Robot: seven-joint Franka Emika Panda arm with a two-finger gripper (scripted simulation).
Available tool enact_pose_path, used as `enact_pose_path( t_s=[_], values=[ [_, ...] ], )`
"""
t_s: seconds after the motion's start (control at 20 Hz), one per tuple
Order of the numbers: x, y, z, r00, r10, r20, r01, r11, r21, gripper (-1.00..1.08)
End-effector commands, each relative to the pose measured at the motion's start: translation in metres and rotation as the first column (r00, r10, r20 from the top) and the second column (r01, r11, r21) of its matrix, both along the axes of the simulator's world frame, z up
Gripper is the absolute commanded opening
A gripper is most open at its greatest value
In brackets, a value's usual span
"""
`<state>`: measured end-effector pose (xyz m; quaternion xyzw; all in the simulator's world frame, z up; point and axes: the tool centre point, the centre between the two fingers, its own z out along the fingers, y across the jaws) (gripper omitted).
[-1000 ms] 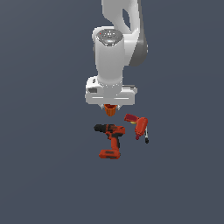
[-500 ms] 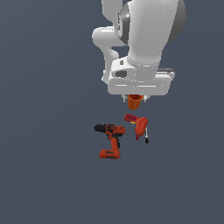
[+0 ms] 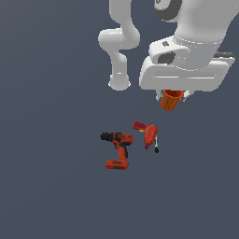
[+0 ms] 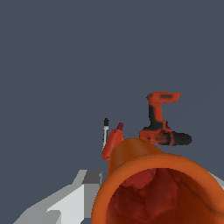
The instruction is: Pick up a designated object from a clutter of objects.
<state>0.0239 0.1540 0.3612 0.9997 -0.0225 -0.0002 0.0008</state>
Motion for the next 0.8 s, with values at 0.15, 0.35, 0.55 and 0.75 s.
enact_pose_path(
  t_s=[0.15, 0.35, 0.55, 0.75],
  values=[
    [0.013, 0.030, 0.029, 1.000, -0.001, 0.000, 0.001, 1.000, 0.001, -1.00],
    [0.021, 0.049, 0.046, 1.000, -0.002, 0.000, 0.002, 1.000, 0.002, -1.00],
    [0.028, 0.066, 0.061, 1.000, -0.002, 0.000, 0.002, 1.000, 0.002, -1.00],
    [0.034, 0.078, 0.073, 1.000, -0.002, 0.000, 0.002, 1.000, 0.002, -1.00]
  ],
)
